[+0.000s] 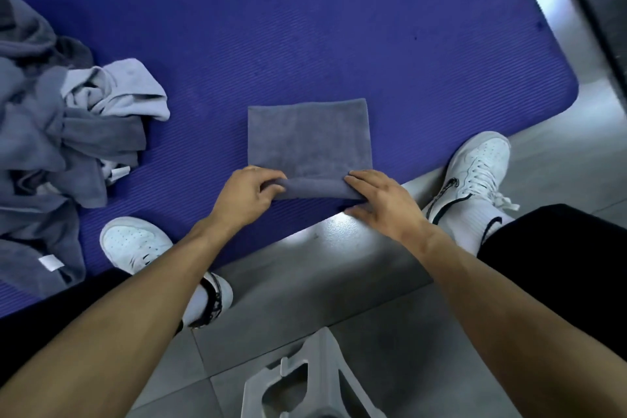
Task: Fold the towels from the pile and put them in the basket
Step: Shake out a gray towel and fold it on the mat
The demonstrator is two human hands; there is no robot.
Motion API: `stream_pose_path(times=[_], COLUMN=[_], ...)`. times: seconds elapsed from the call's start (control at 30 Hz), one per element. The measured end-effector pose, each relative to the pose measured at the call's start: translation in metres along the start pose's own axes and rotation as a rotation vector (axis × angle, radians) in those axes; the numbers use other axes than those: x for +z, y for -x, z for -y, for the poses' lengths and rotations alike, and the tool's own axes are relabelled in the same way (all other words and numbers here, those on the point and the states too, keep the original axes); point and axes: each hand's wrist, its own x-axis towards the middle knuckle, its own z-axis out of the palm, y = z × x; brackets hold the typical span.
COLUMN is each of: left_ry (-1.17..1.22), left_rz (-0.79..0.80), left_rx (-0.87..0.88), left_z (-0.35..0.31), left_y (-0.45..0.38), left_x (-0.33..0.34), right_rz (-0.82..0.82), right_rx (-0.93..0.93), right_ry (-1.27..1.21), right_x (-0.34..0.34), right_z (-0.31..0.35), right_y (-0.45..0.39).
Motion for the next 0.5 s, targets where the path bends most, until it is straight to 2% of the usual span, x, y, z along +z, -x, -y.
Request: stream_pose_path(times=[0.13, 0.23, 0.37, 0.43, 0.5], left_ry=[0.196, 0.306, 0.541, 0.681, 0.710], left_rz=[0.040, 0.007, -0.099, -0.065, 0.078], left_rx=[-0.094, -0.111, -0.180, -0.213, -0.212], left_z=[-0.020, -0.035, -0.055, -0.070, -0.086], left_y=[-0.007, -0.005, -0.001, 0.004, 0.013], left_x=[-0.035, -0.062, -0.095, -0.109, -0.115], right_rz=[-0.100, -0.139, -0.220, -0.277, -0.345], right_rx=[0.044, 0.213, 0.207, 0.201, 0.206], right_ry=[-0.086, -0.319, -0.596, -0.675, -0.707], right_x=[-0.026, -0.066, -0.128, -0.156, -0.181], right_z=[0.007, 0.021, 0.048, 0.063, 0.079], right_y=[-0.006, -0.015, -0.024, -0.022, -0.015])
